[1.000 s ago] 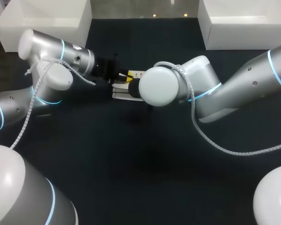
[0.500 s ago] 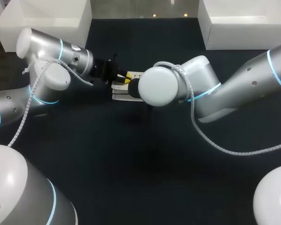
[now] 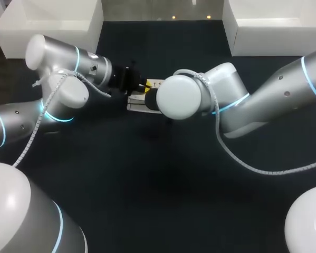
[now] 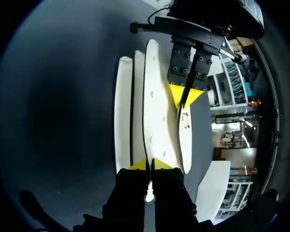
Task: Pick up the bag, open it, inspect its contents, close it, and place it on the opposite side
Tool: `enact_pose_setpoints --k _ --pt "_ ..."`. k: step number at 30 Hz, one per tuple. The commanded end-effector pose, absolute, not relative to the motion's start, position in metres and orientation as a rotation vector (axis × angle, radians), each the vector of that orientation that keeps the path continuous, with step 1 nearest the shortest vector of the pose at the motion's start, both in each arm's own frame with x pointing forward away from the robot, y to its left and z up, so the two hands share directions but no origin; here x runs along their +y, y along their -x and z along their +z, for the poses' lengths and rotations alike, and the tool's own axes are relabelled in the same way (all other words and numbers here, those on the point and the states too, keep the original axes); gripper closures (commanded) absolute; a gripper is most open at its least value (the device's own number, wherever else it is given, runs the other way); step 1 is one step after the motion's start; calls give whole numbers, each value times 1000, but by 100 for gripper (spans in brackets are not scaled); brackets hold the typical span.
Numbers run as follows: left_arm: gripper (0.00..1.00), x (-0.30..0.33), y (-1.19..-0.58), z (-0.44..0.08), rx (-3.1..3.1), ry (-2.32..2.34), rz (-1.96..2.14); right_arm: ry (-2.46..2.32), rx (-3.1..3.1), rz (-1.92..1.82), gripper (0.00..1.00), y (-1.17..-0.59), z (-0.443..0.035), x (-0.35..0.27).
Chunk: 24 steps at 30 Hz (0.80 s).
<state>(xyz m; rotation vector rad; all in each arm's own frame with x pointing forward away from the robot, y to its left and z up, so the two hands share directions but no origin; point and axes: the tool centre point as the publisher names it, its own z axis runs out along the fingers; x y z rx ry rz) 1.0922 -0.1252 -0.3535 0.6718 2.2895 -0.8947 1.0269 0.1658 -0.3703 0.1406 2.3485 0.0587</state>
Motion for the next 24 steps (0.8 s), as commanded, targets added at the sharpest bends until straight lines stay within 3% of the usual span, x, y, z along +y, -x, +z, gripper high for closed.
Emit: enact_pose_setpoints --k 1,4,6,8,11,13,15,16,24 --pt "100 -117 -1093 -352 2283 -691 -932 -140 2345 61 100 -1026 -371 167" --pt "100 -117 -1093 -348 2277 -678 -942 -140 2345 61 100 -1026 -371 167" --pt "69 -118 -1092 -345 2264 -675 -950 -140 2345 61 100 -1026 -371 167" --pt "58 -121 -1090 -342 2248 -682 -949 -140 2345 61 100 -1026 -371 167" --pt "62 -126 -1087 -339 2227 -693 -957 -140 2345 61 100 -1026 -371 167" --pt "75 -130 -1085 -338 2220 -703 -965 -140 2345 61 100 -1026 -371 167" --pt "96 -133 -1085 -340 2223 -716 -963 -140 2345 61 100 -1026 -371 167" --pt "100 -135 -1085 -342 2229 -723 -959 -140 2345 61 100 -1026 -371 167" --pt "100 -132 -1084 -347 2249 -737 -932 -140 2345 61 100 -1026 -371 167"
